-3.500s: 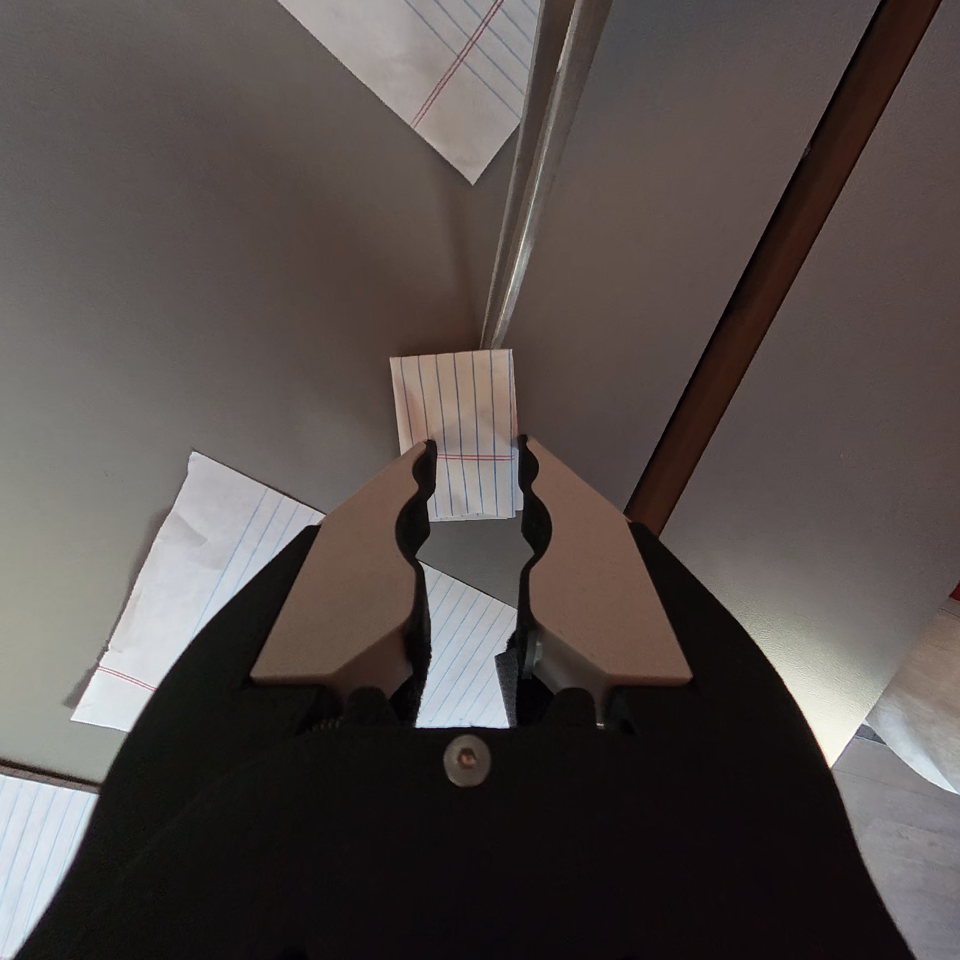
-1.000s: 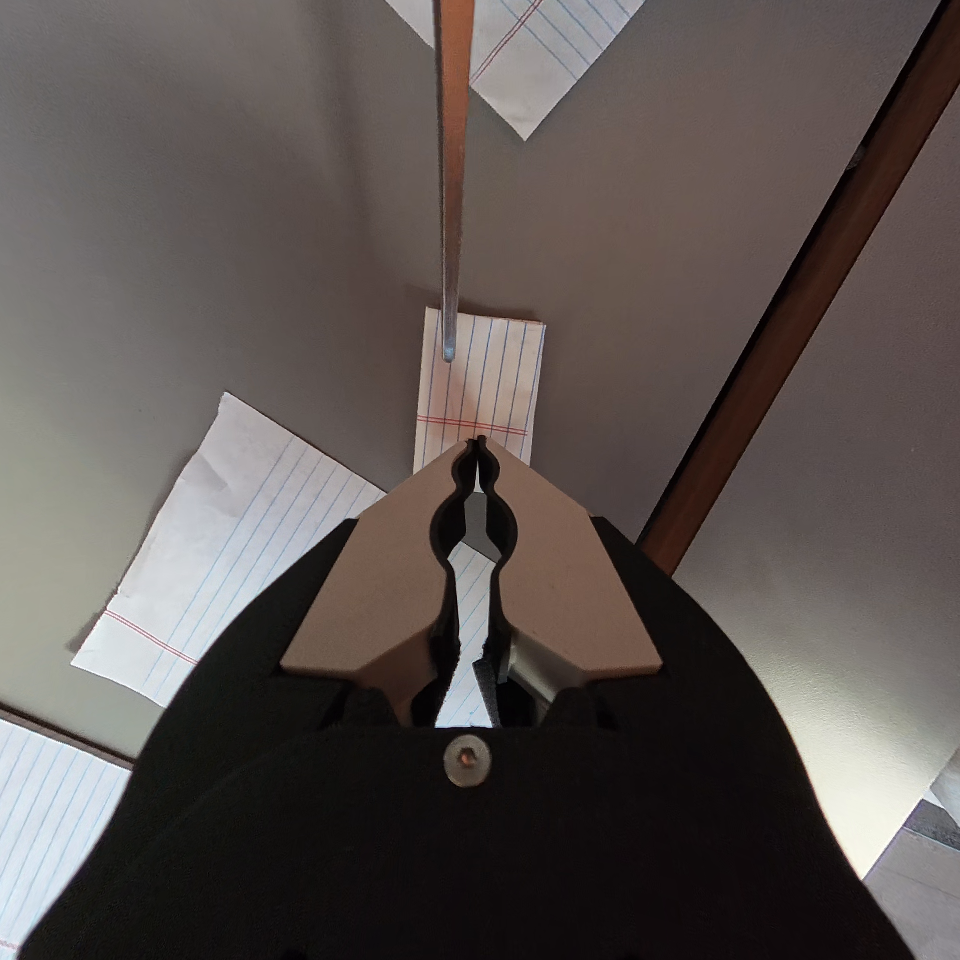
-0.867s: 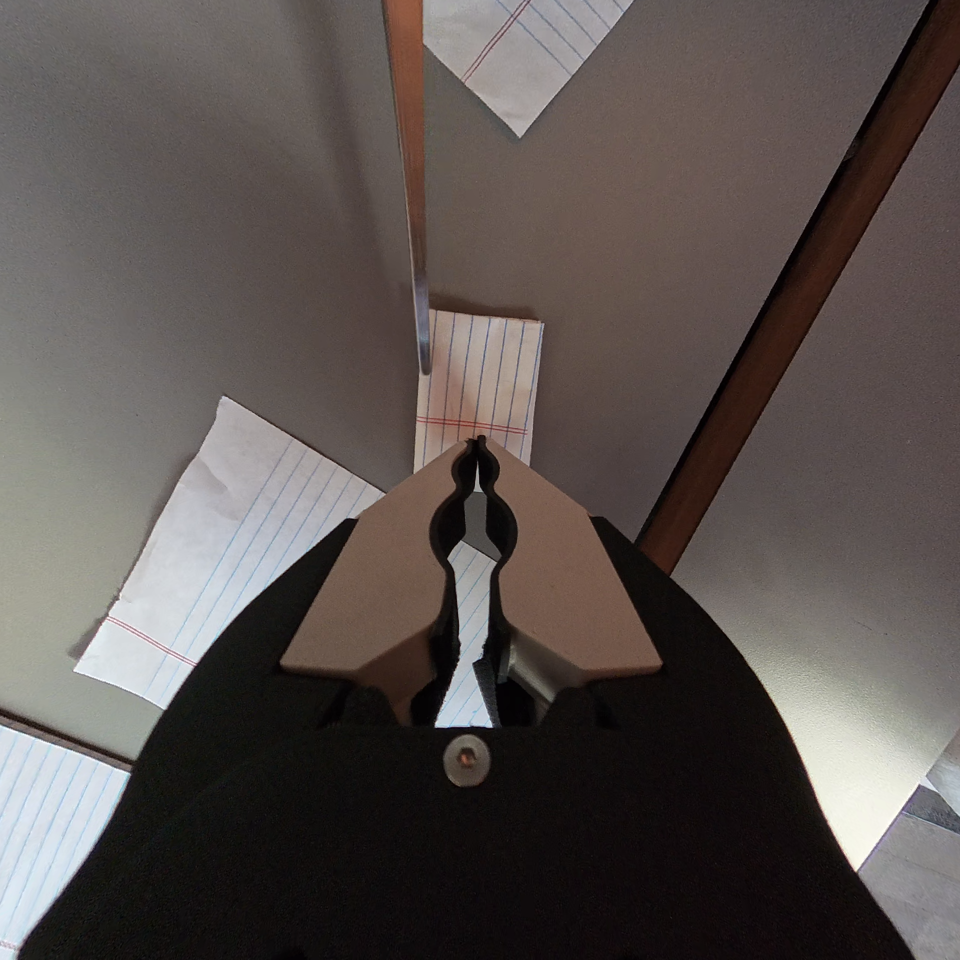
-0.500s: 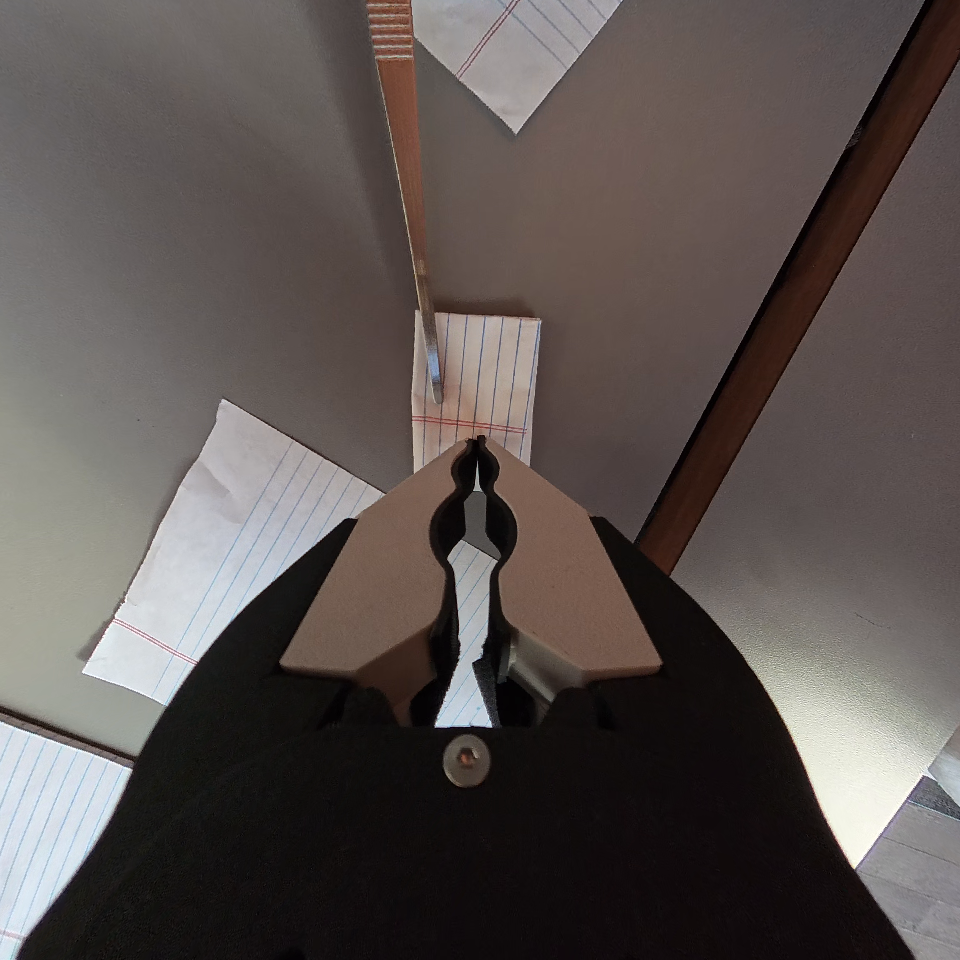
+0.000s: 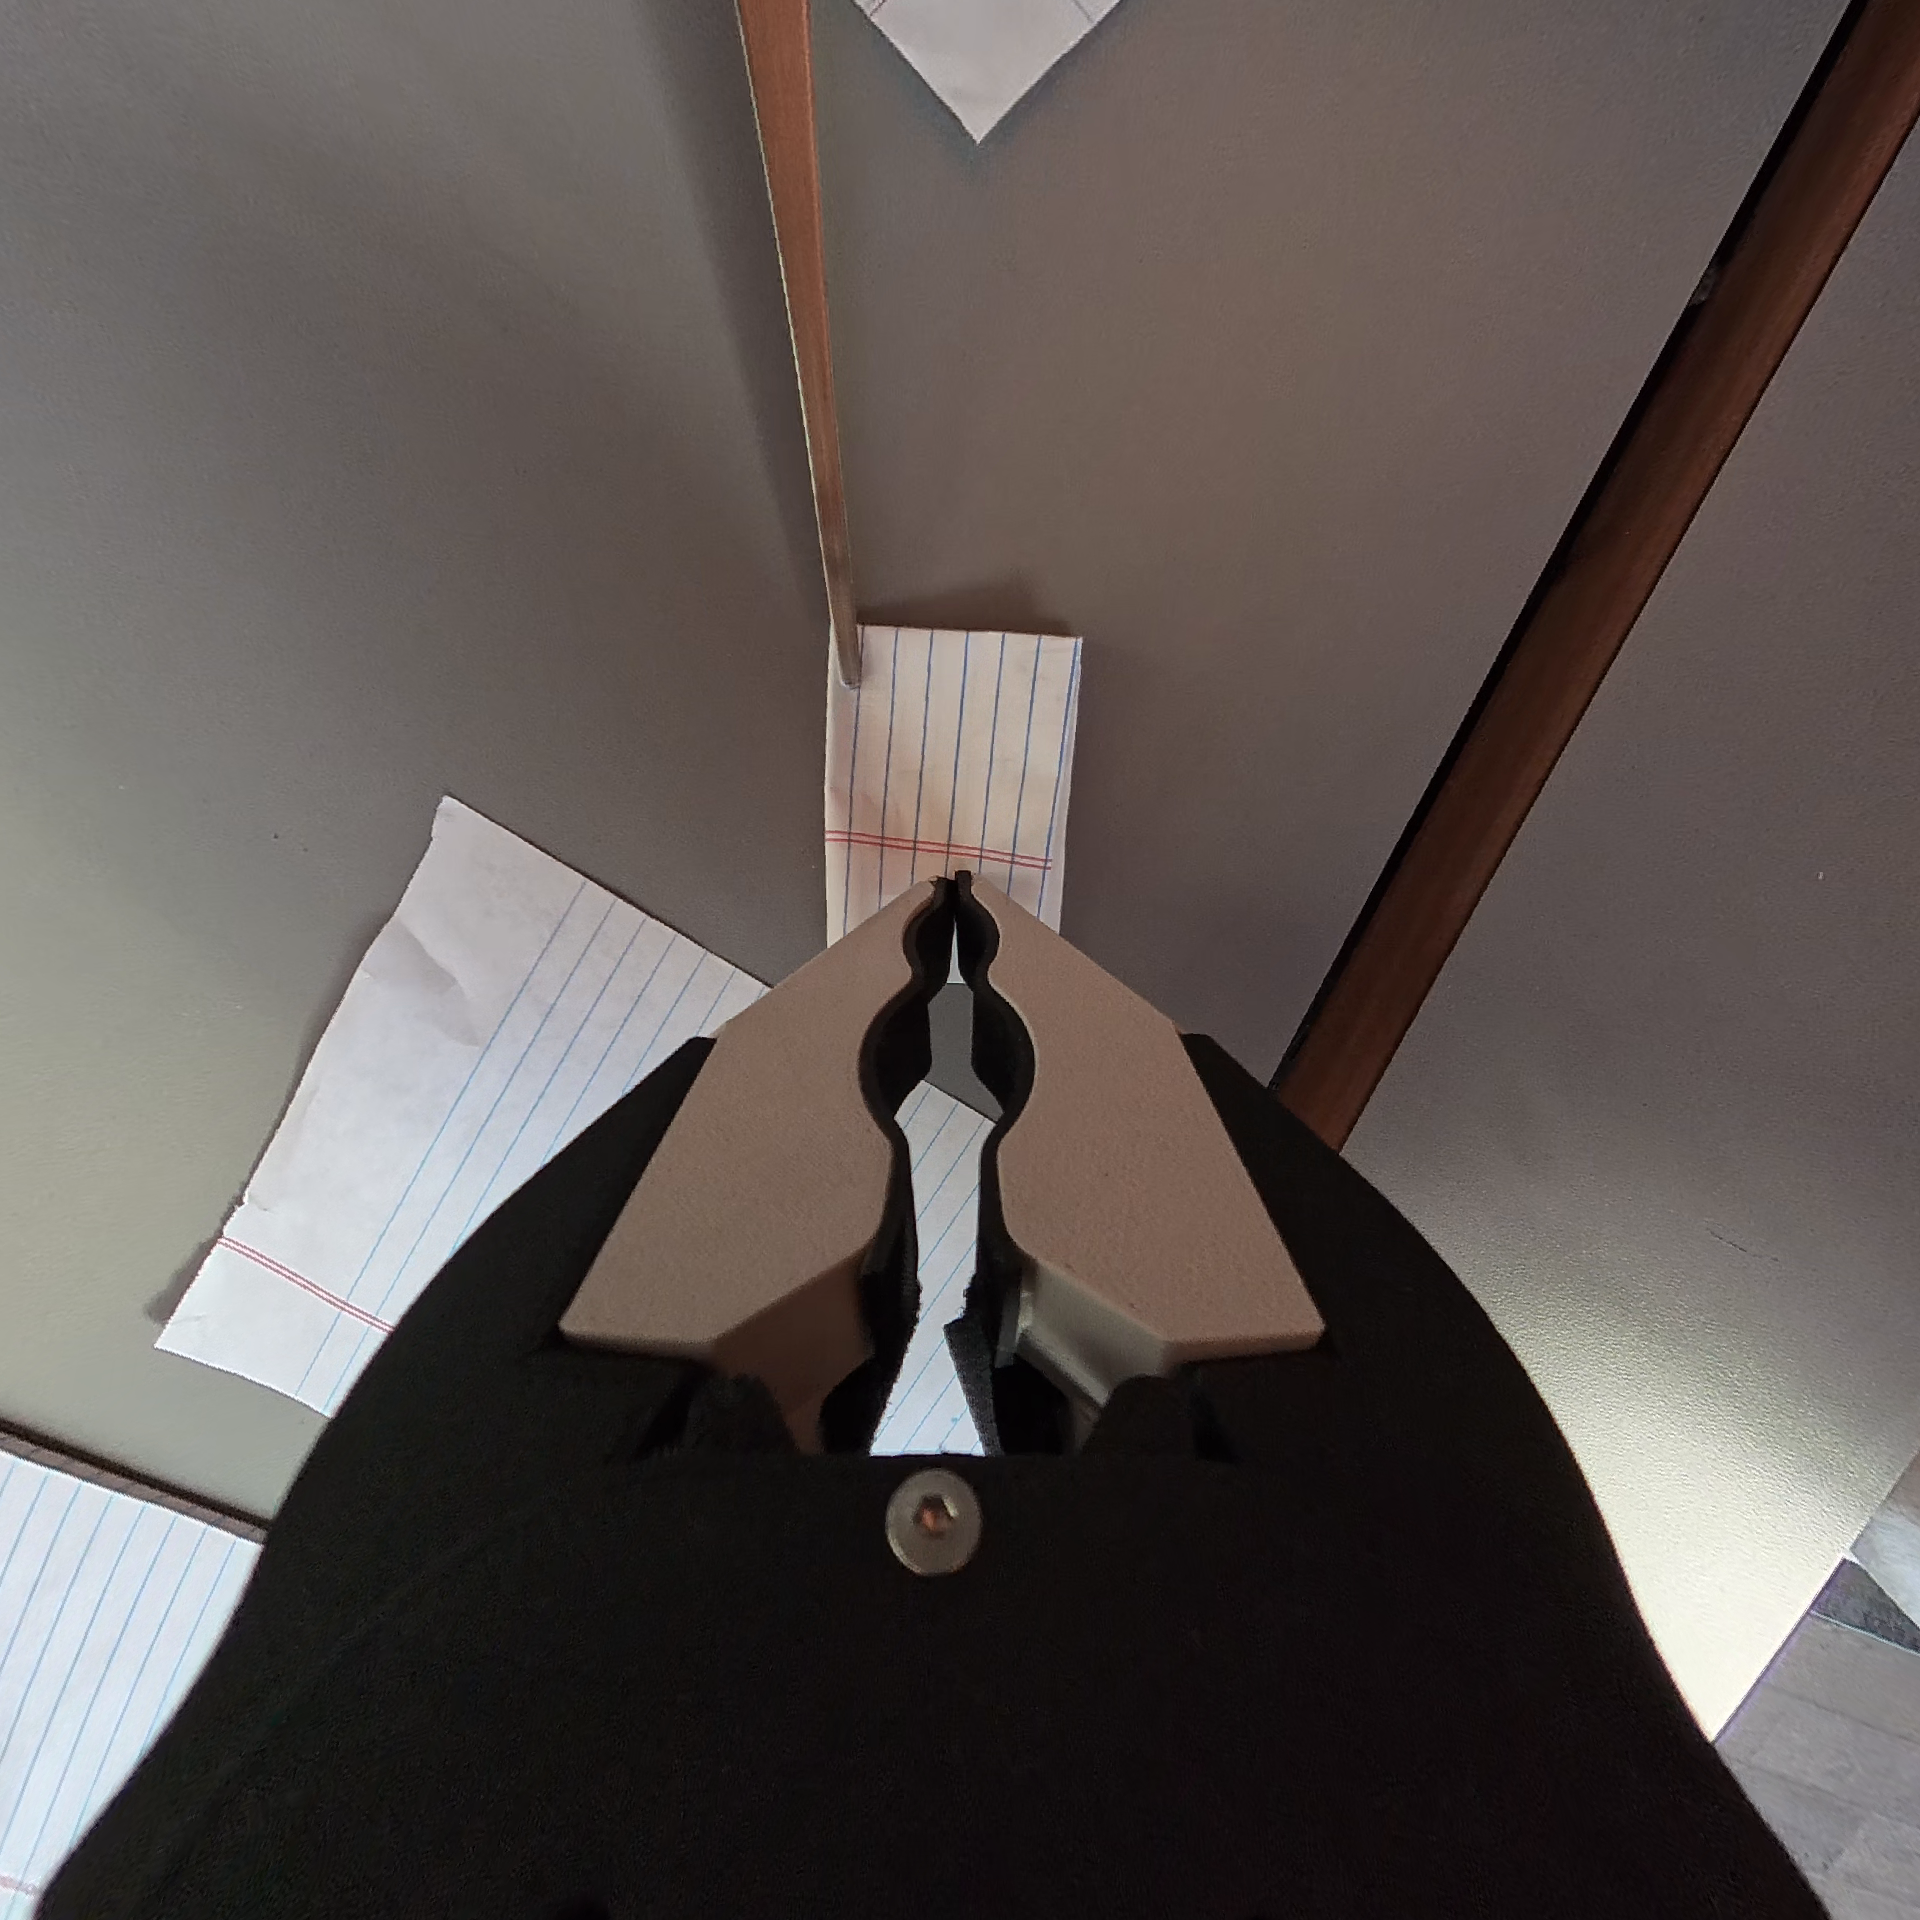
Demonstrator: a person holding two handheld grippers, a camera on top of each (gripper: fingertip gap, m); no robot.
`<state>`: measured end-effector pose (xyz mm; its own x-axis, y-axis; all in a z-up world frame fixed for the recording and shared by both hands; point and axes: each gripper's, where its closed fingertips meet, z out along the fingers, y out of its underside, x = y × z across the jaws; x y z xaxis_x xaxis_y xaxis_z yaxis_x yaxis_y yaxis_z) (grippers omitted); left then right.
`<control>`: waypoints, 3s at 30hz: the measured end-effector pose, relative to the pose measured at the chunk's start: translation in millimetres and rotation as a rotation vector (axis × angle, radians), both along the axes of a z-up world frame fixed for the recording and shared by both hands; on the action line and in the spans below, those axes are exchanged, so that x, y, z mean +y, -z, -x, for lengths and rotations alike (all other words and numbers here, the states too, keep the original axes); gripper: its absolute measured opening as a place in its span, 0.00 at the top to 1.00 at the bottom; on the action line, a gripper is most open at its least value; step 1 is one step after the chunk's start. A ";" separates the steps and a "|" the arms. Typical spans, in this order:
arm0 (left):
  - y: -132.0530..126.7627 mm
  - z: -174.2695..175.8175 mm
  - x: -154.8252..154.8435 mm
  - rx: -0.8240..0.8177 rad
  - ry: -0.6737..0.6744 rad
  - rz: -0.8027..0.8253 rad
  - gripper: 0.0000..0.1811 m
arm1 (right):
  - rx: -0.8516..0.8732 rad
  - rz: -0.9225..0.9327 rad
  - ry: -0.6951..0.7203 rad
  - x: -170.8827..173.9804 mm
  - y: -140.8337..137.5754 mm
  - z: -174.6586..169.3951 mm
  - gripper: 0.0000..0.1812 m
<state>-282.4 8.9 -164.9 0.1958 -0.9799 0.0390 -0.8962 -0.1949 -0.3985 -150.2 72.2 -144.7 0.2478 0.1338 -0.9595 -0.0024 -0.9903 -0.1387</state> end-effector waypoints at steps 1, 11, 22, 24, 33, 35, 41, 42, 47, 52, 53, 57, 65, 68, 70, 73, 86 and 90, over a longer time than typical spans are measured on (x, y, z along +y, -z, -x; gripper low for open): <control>0.0 0.0 0.0 -0.001 0.000 -0.001 1.00 | -0.003 -0.009 0.005 1.1 -0.1 -0.7 0.94; 0.2 -0.1 0.0 0.009 -0.001 -0.005 1.00 | -0.009 -0.045 -0.027 -11.9 -4.8 -4.8 0.94; 0.2 -0.1 -0.2 0.021 0.007 -0.013 1.00 | 0.033 -0.017 -0.029 -27.2 -6.1 -3.6 0.94; 0.2 0.0 -0.1 0.019 0.008 -0.014 1.00 | 0.043 -0.014 -0.023 -33.1 -5.9 -3.6 0.94; 0.2 0.1 -0.6 0.051 0.050 -0.047 1.00 | 0.007 -0.008 -0.083 -55.4 -7.3 4.9 0.94; 0.1 -0.1 -0.8 0.055 0.060 -0.056 1.00 | 0.007 0.007 -0.085 -57.0 -4.2 6.0 0.94; -22.8 -16.1 -27.5 -0.140 -0.085 0.033 1.00 | 0.013 -0.015 -0.057 -59.7 -4.0 5.4 0.94; -30.1 -21.9 -34.2 -0.211 -0.120 0.016 1.00 | 0.013 -0.018 -0.049 -60.4 -4.2 5.4 0.94; -16.7 -30.2 -46.8 -0.245 -0.208 -0.220 1.00 | 0.018 -0.038 -0.011 -64.4 -4.8 5.3 0.94; -4.7 -26.4 -28.8 -0.187 -0.288 -0.362 0.91 | 0.016 -0.045 -0.008 -64.9 -5.9 5.5 0.94; -5.3 -26.0 -26.6 -0.190 -0.307 -0.362 0.90 | 0.015 -0.046 -0.007 -64.9 -6.1 5.5 0.93; -7.5 -19.0 -15.0 -0.164 -0.380 -0.360 0.73 | 0.008 -0.055 -0.004 -65.6 -7.0 5.8 0.93; -2.8 -33.9 -19.3 -0.246 -0.299 -0.222 0.87 | 0.008 -0.195 0.028 -57.5 -26.0 1.0 0.93; -2.2 -31.0 -22.4 -0.206 -0.182 -0.164 0.87 | -0.023 -0.292 0.031 -46.2 -37.3 -7.8 0.93; -1.9 -27.5 -26.1 -0.172 -0.065 -0.133 0.87 | -0.035 -0.330 0.014 -44.1 -42.3 -9.8 0.94; -1.7 -19.4 -33.4 -0.118 0.146 -0.115 0.88 | -0.101 -0.339 -0.026 -50.1 -36.0 -7.3 0.93; -0.1 -4.1 -42.3 0.003 0.703 -0.081 0.91 | 0.017 -0.331 0.116 -64.0 -49.4 -2.8 0.94; 0.1 -3.7 -42.3 0.001 0.731 -0.082 0.91 | -0.015 -0.233 0.035 -73.7 -25.3 14.2 0.94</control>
